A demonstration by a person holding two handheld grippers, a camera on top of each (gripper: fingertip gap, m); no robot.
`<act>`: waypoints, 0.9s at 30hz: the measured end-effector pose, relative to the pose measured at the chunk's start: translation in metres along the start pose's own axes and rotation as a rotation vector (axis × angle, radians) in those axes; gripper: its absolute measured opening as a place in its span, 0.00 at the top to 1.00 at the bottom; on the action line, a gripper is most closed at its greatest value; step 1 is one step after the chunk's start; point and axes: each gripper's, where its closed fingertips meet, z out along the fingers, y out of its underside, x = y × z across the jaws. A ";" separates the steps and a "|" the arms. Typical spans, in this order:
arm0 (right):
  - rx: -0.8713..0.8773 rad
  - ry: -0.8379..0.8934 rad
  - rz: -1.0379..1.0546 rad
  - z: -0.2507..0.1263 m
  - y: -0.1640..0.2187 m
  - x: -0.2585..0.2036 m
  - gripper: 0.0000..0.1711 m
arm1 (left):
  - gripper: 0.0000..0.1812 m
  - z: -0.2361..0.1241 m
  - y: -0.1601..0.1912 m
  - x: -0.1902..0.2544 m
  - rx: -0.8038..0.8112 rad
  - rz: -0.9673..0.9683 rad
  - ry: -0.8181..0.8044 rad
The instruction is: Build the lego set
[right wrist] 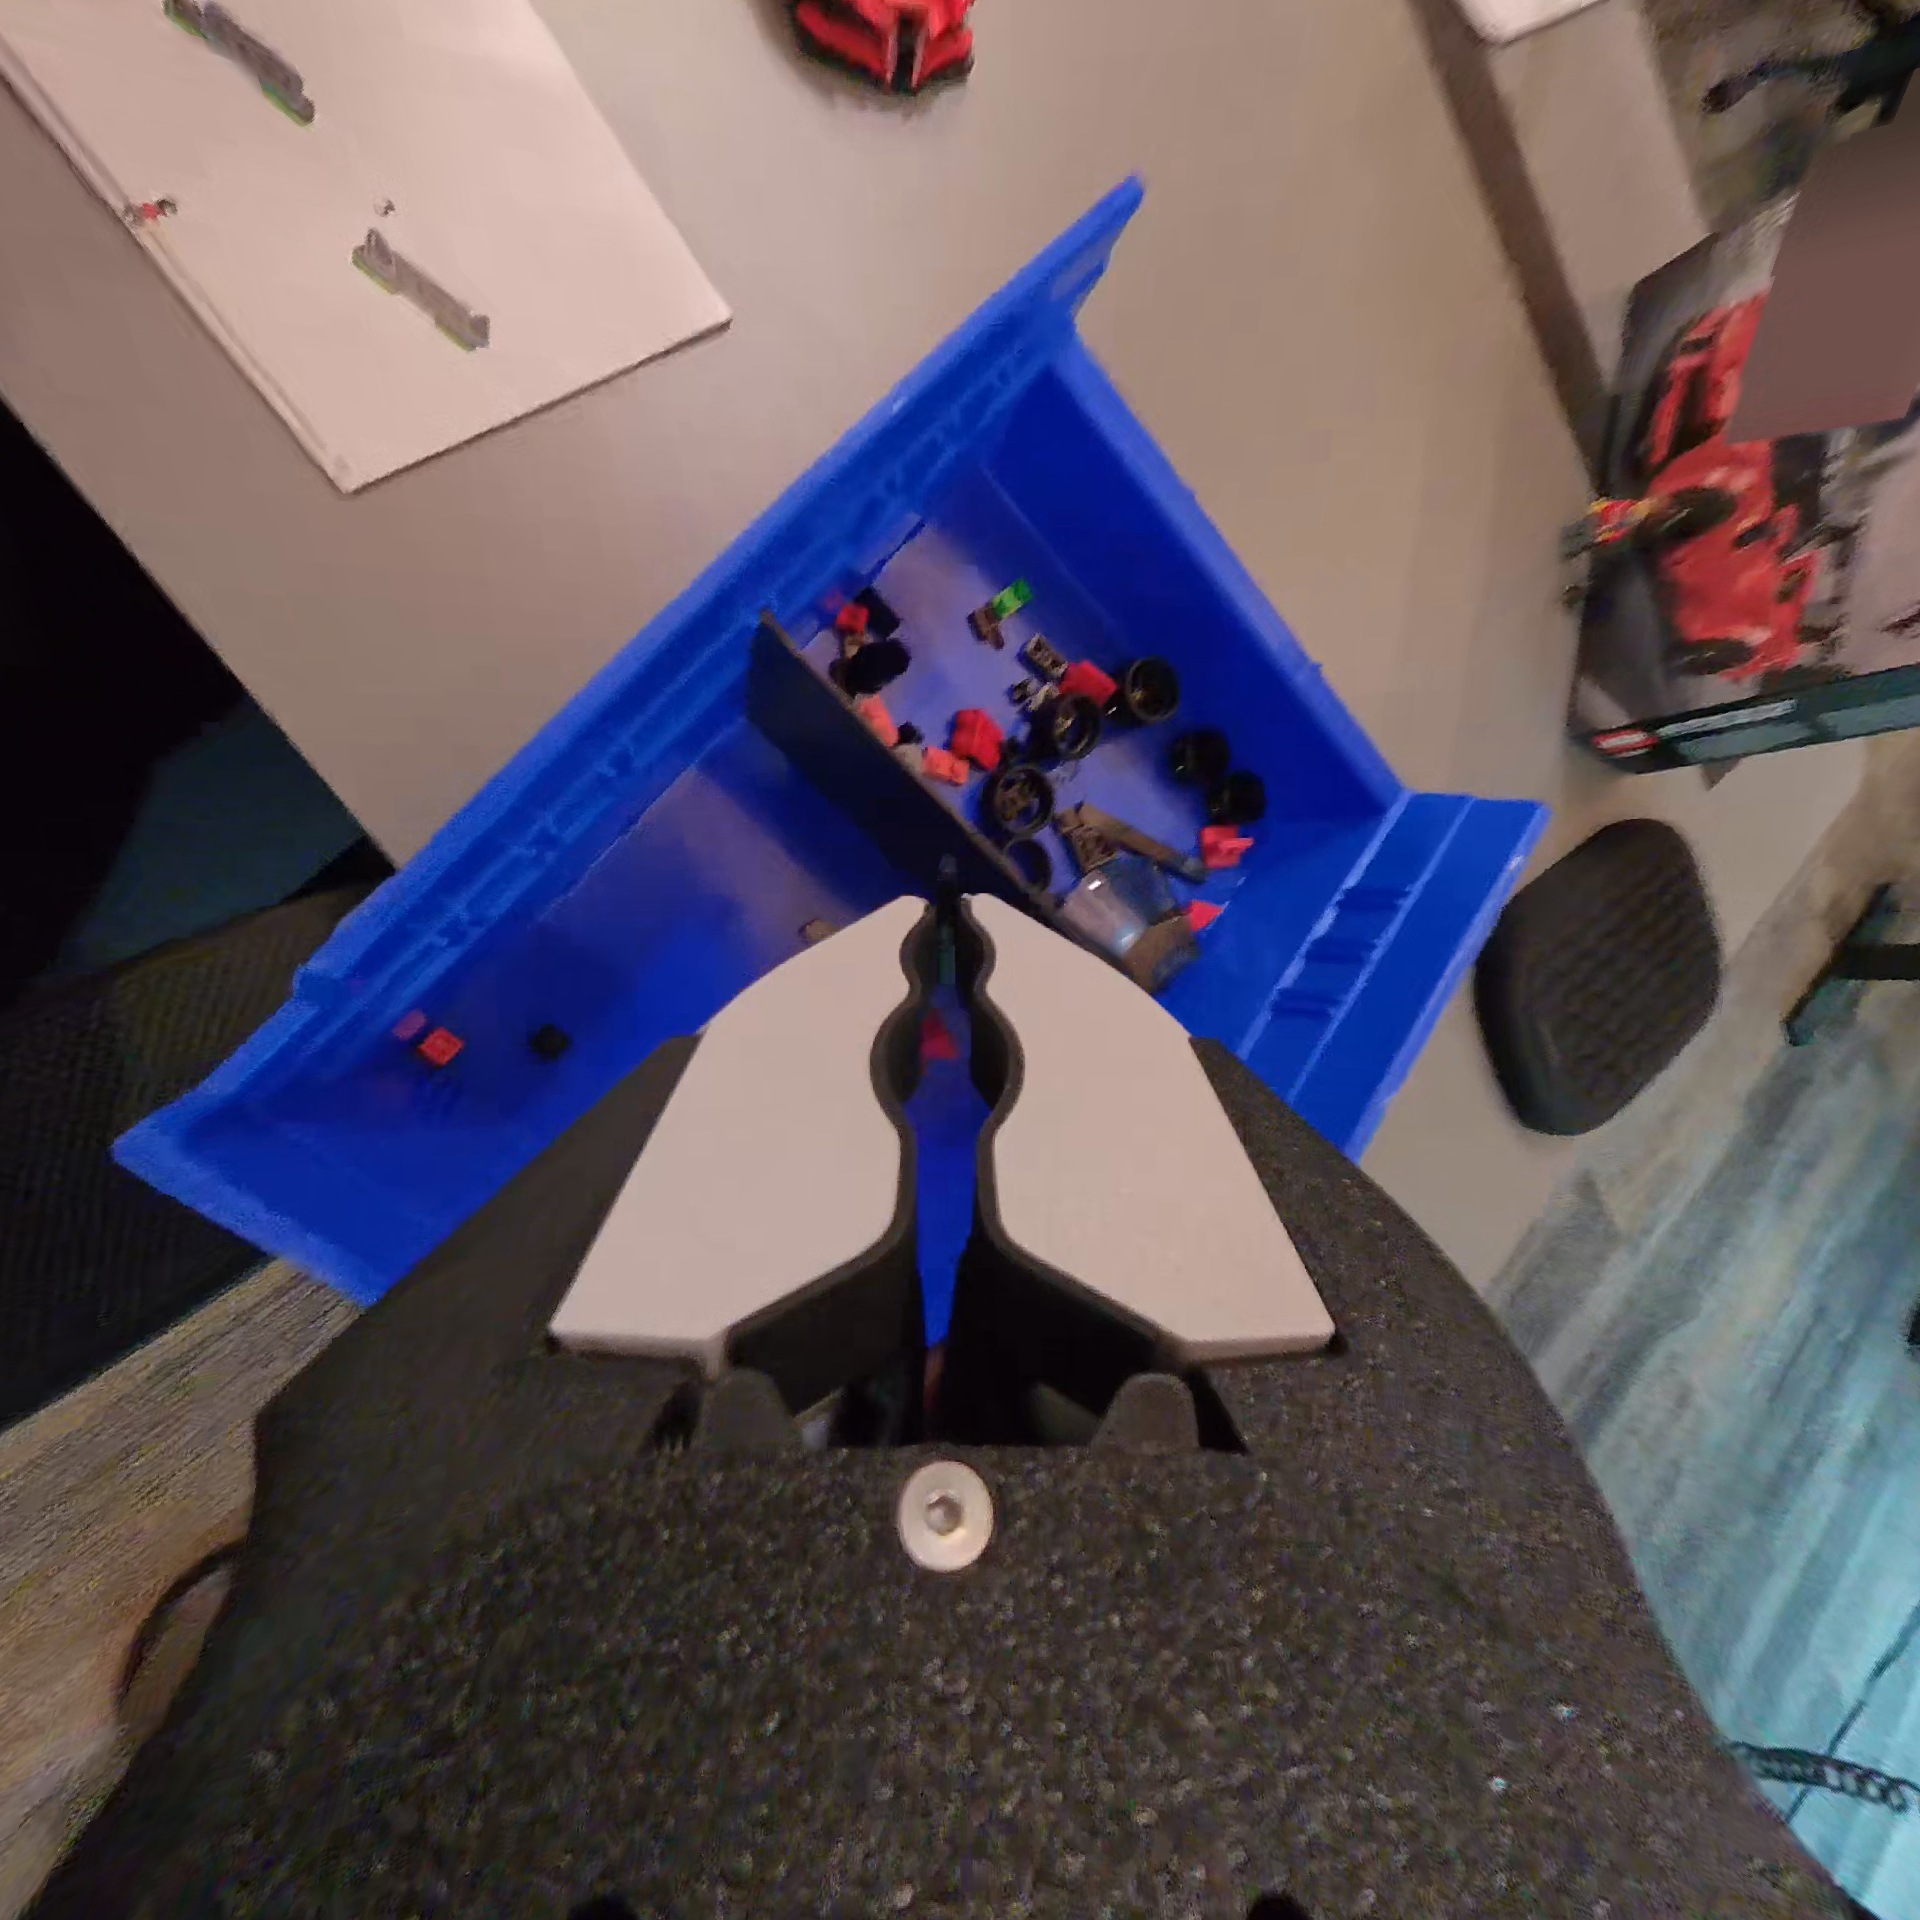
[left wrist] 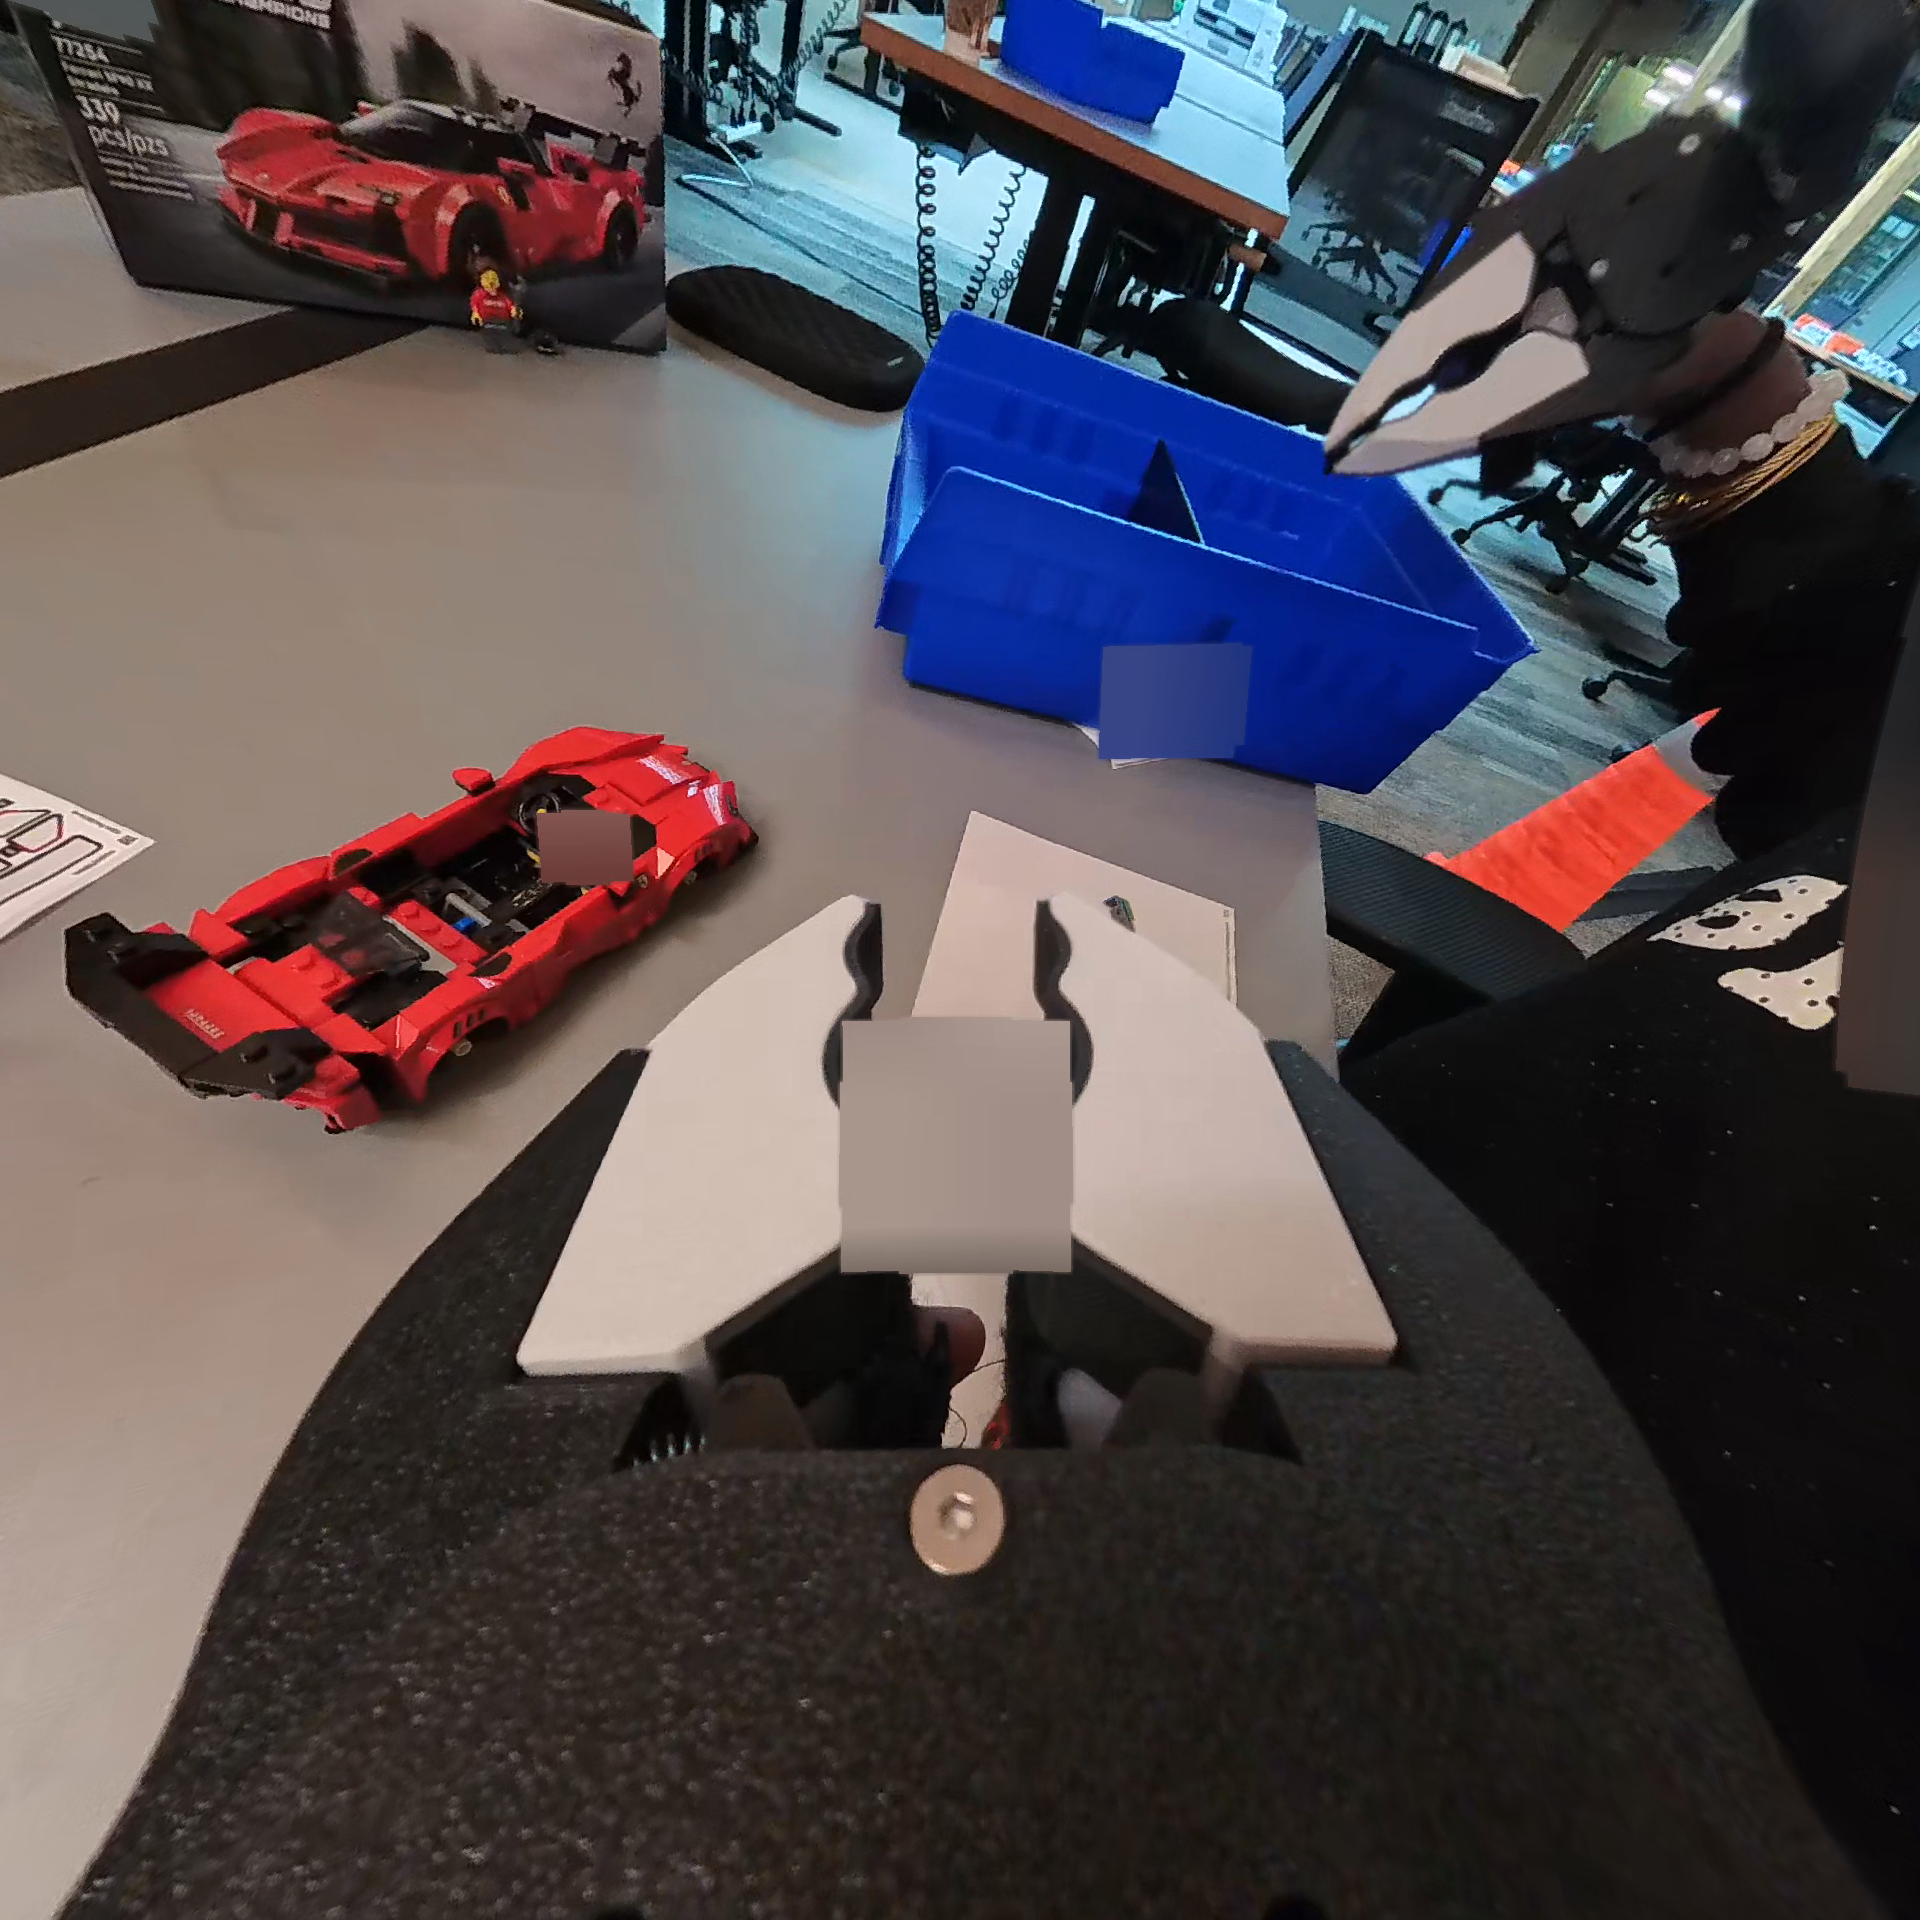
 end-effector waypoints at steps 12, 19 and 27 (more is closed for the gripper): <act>-0.236 -0.187 0.098 0.025 0.045 -0.022 0.93 | 0.85 0.006 0.006 -0.005 -0.023 -0.009 0.000; -0.186 -0.231 0.161 0.022 0.043 -0.022 0.81 | 0.85 0.004 0.010 -0.019 -0.067 0.007 -0.058; -0.017 -0.261 0.100 0.008 0.024 -0.003 0.78 | 0.86 -0.018 0.002 -0.041 -0.068 -0.003 -0.173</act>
